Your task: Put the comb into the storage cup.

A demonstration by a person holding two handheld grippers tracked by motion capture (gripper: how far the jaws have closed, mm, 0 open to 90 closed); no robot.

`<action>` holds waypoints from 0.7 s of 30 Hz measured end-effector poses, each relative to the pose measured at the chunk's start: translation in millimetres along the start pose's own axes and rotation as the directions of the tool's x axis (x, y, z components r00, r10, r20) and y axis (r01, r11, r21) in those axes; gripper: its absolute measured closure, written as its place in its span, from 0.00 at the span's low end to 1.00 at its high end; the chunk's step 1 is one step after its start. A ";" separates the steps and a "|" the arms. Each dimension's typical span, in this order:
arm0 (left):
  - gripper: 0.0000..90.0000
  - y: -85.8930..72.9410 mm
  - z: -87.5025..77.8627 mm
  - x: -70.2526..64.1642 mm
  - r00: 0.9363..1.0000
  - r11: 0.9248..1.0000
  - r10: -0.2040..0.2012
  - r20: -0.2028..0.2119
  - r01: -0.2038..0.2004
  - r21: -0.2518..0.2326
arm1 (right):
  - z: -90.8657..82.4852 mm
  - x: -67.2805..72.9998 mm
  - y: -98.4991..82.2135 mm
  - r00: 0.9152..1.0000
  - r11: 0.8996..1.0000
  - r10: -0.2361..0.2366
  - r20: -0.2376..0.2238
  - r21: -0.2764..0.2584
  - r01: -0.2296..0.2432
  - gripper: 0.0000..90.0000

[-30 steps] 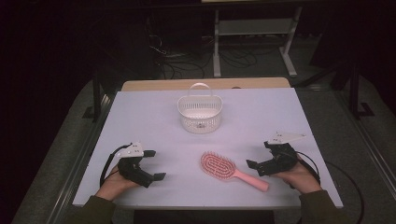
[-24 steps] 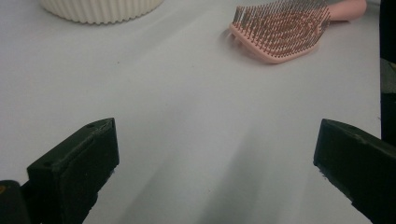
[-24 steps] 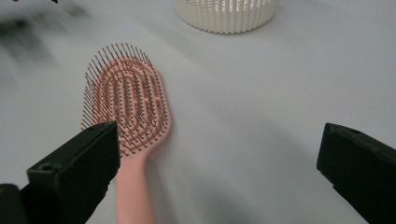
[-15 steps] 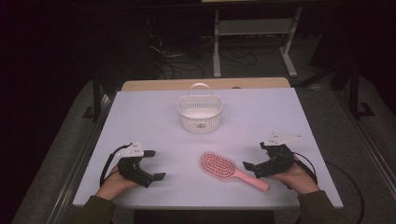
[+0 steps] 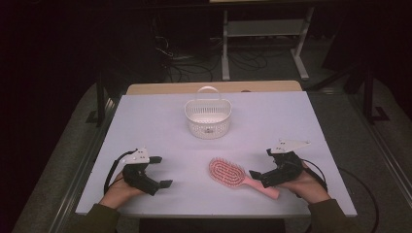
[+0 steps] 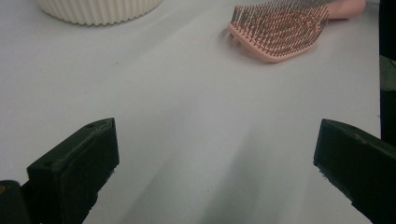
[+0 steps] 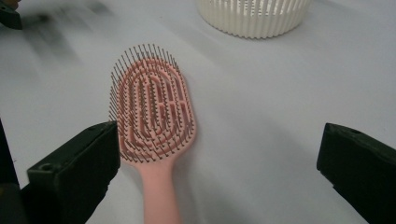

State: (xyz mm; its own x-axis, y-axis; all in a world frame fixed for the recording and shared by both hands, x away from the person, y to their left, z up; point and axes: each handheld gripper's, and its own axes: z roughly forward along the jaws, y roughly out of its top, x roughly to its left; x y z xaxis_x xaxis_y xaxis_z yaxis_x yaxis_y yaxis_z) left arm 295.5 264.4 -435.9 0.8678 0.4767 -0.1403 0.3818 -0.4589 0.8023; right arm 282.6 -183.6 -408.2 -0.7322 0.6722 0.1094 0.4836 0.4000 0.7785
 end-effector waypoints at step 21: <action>0.00 1.5 -0.4 -0.1 1.000 1.000 0.004 0.002 -0.004 -0.007 | 12.3 10.2 5.4 0.999 0.999 -0.034 -0.042 0.028 0.036 0.01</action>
State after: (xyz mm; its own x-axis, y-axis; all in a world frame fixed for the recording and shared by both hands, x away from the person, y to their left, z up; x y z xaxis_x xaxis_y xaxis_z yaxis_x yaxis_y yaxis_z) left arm 295.9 263.9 -434.4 0.8698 0.4736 -0.1384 0.3762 -0.4551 0.8071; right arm 283.7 -166.9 -410.5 -0.7681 0.6311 0.1085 0.4705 0.4412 0.7642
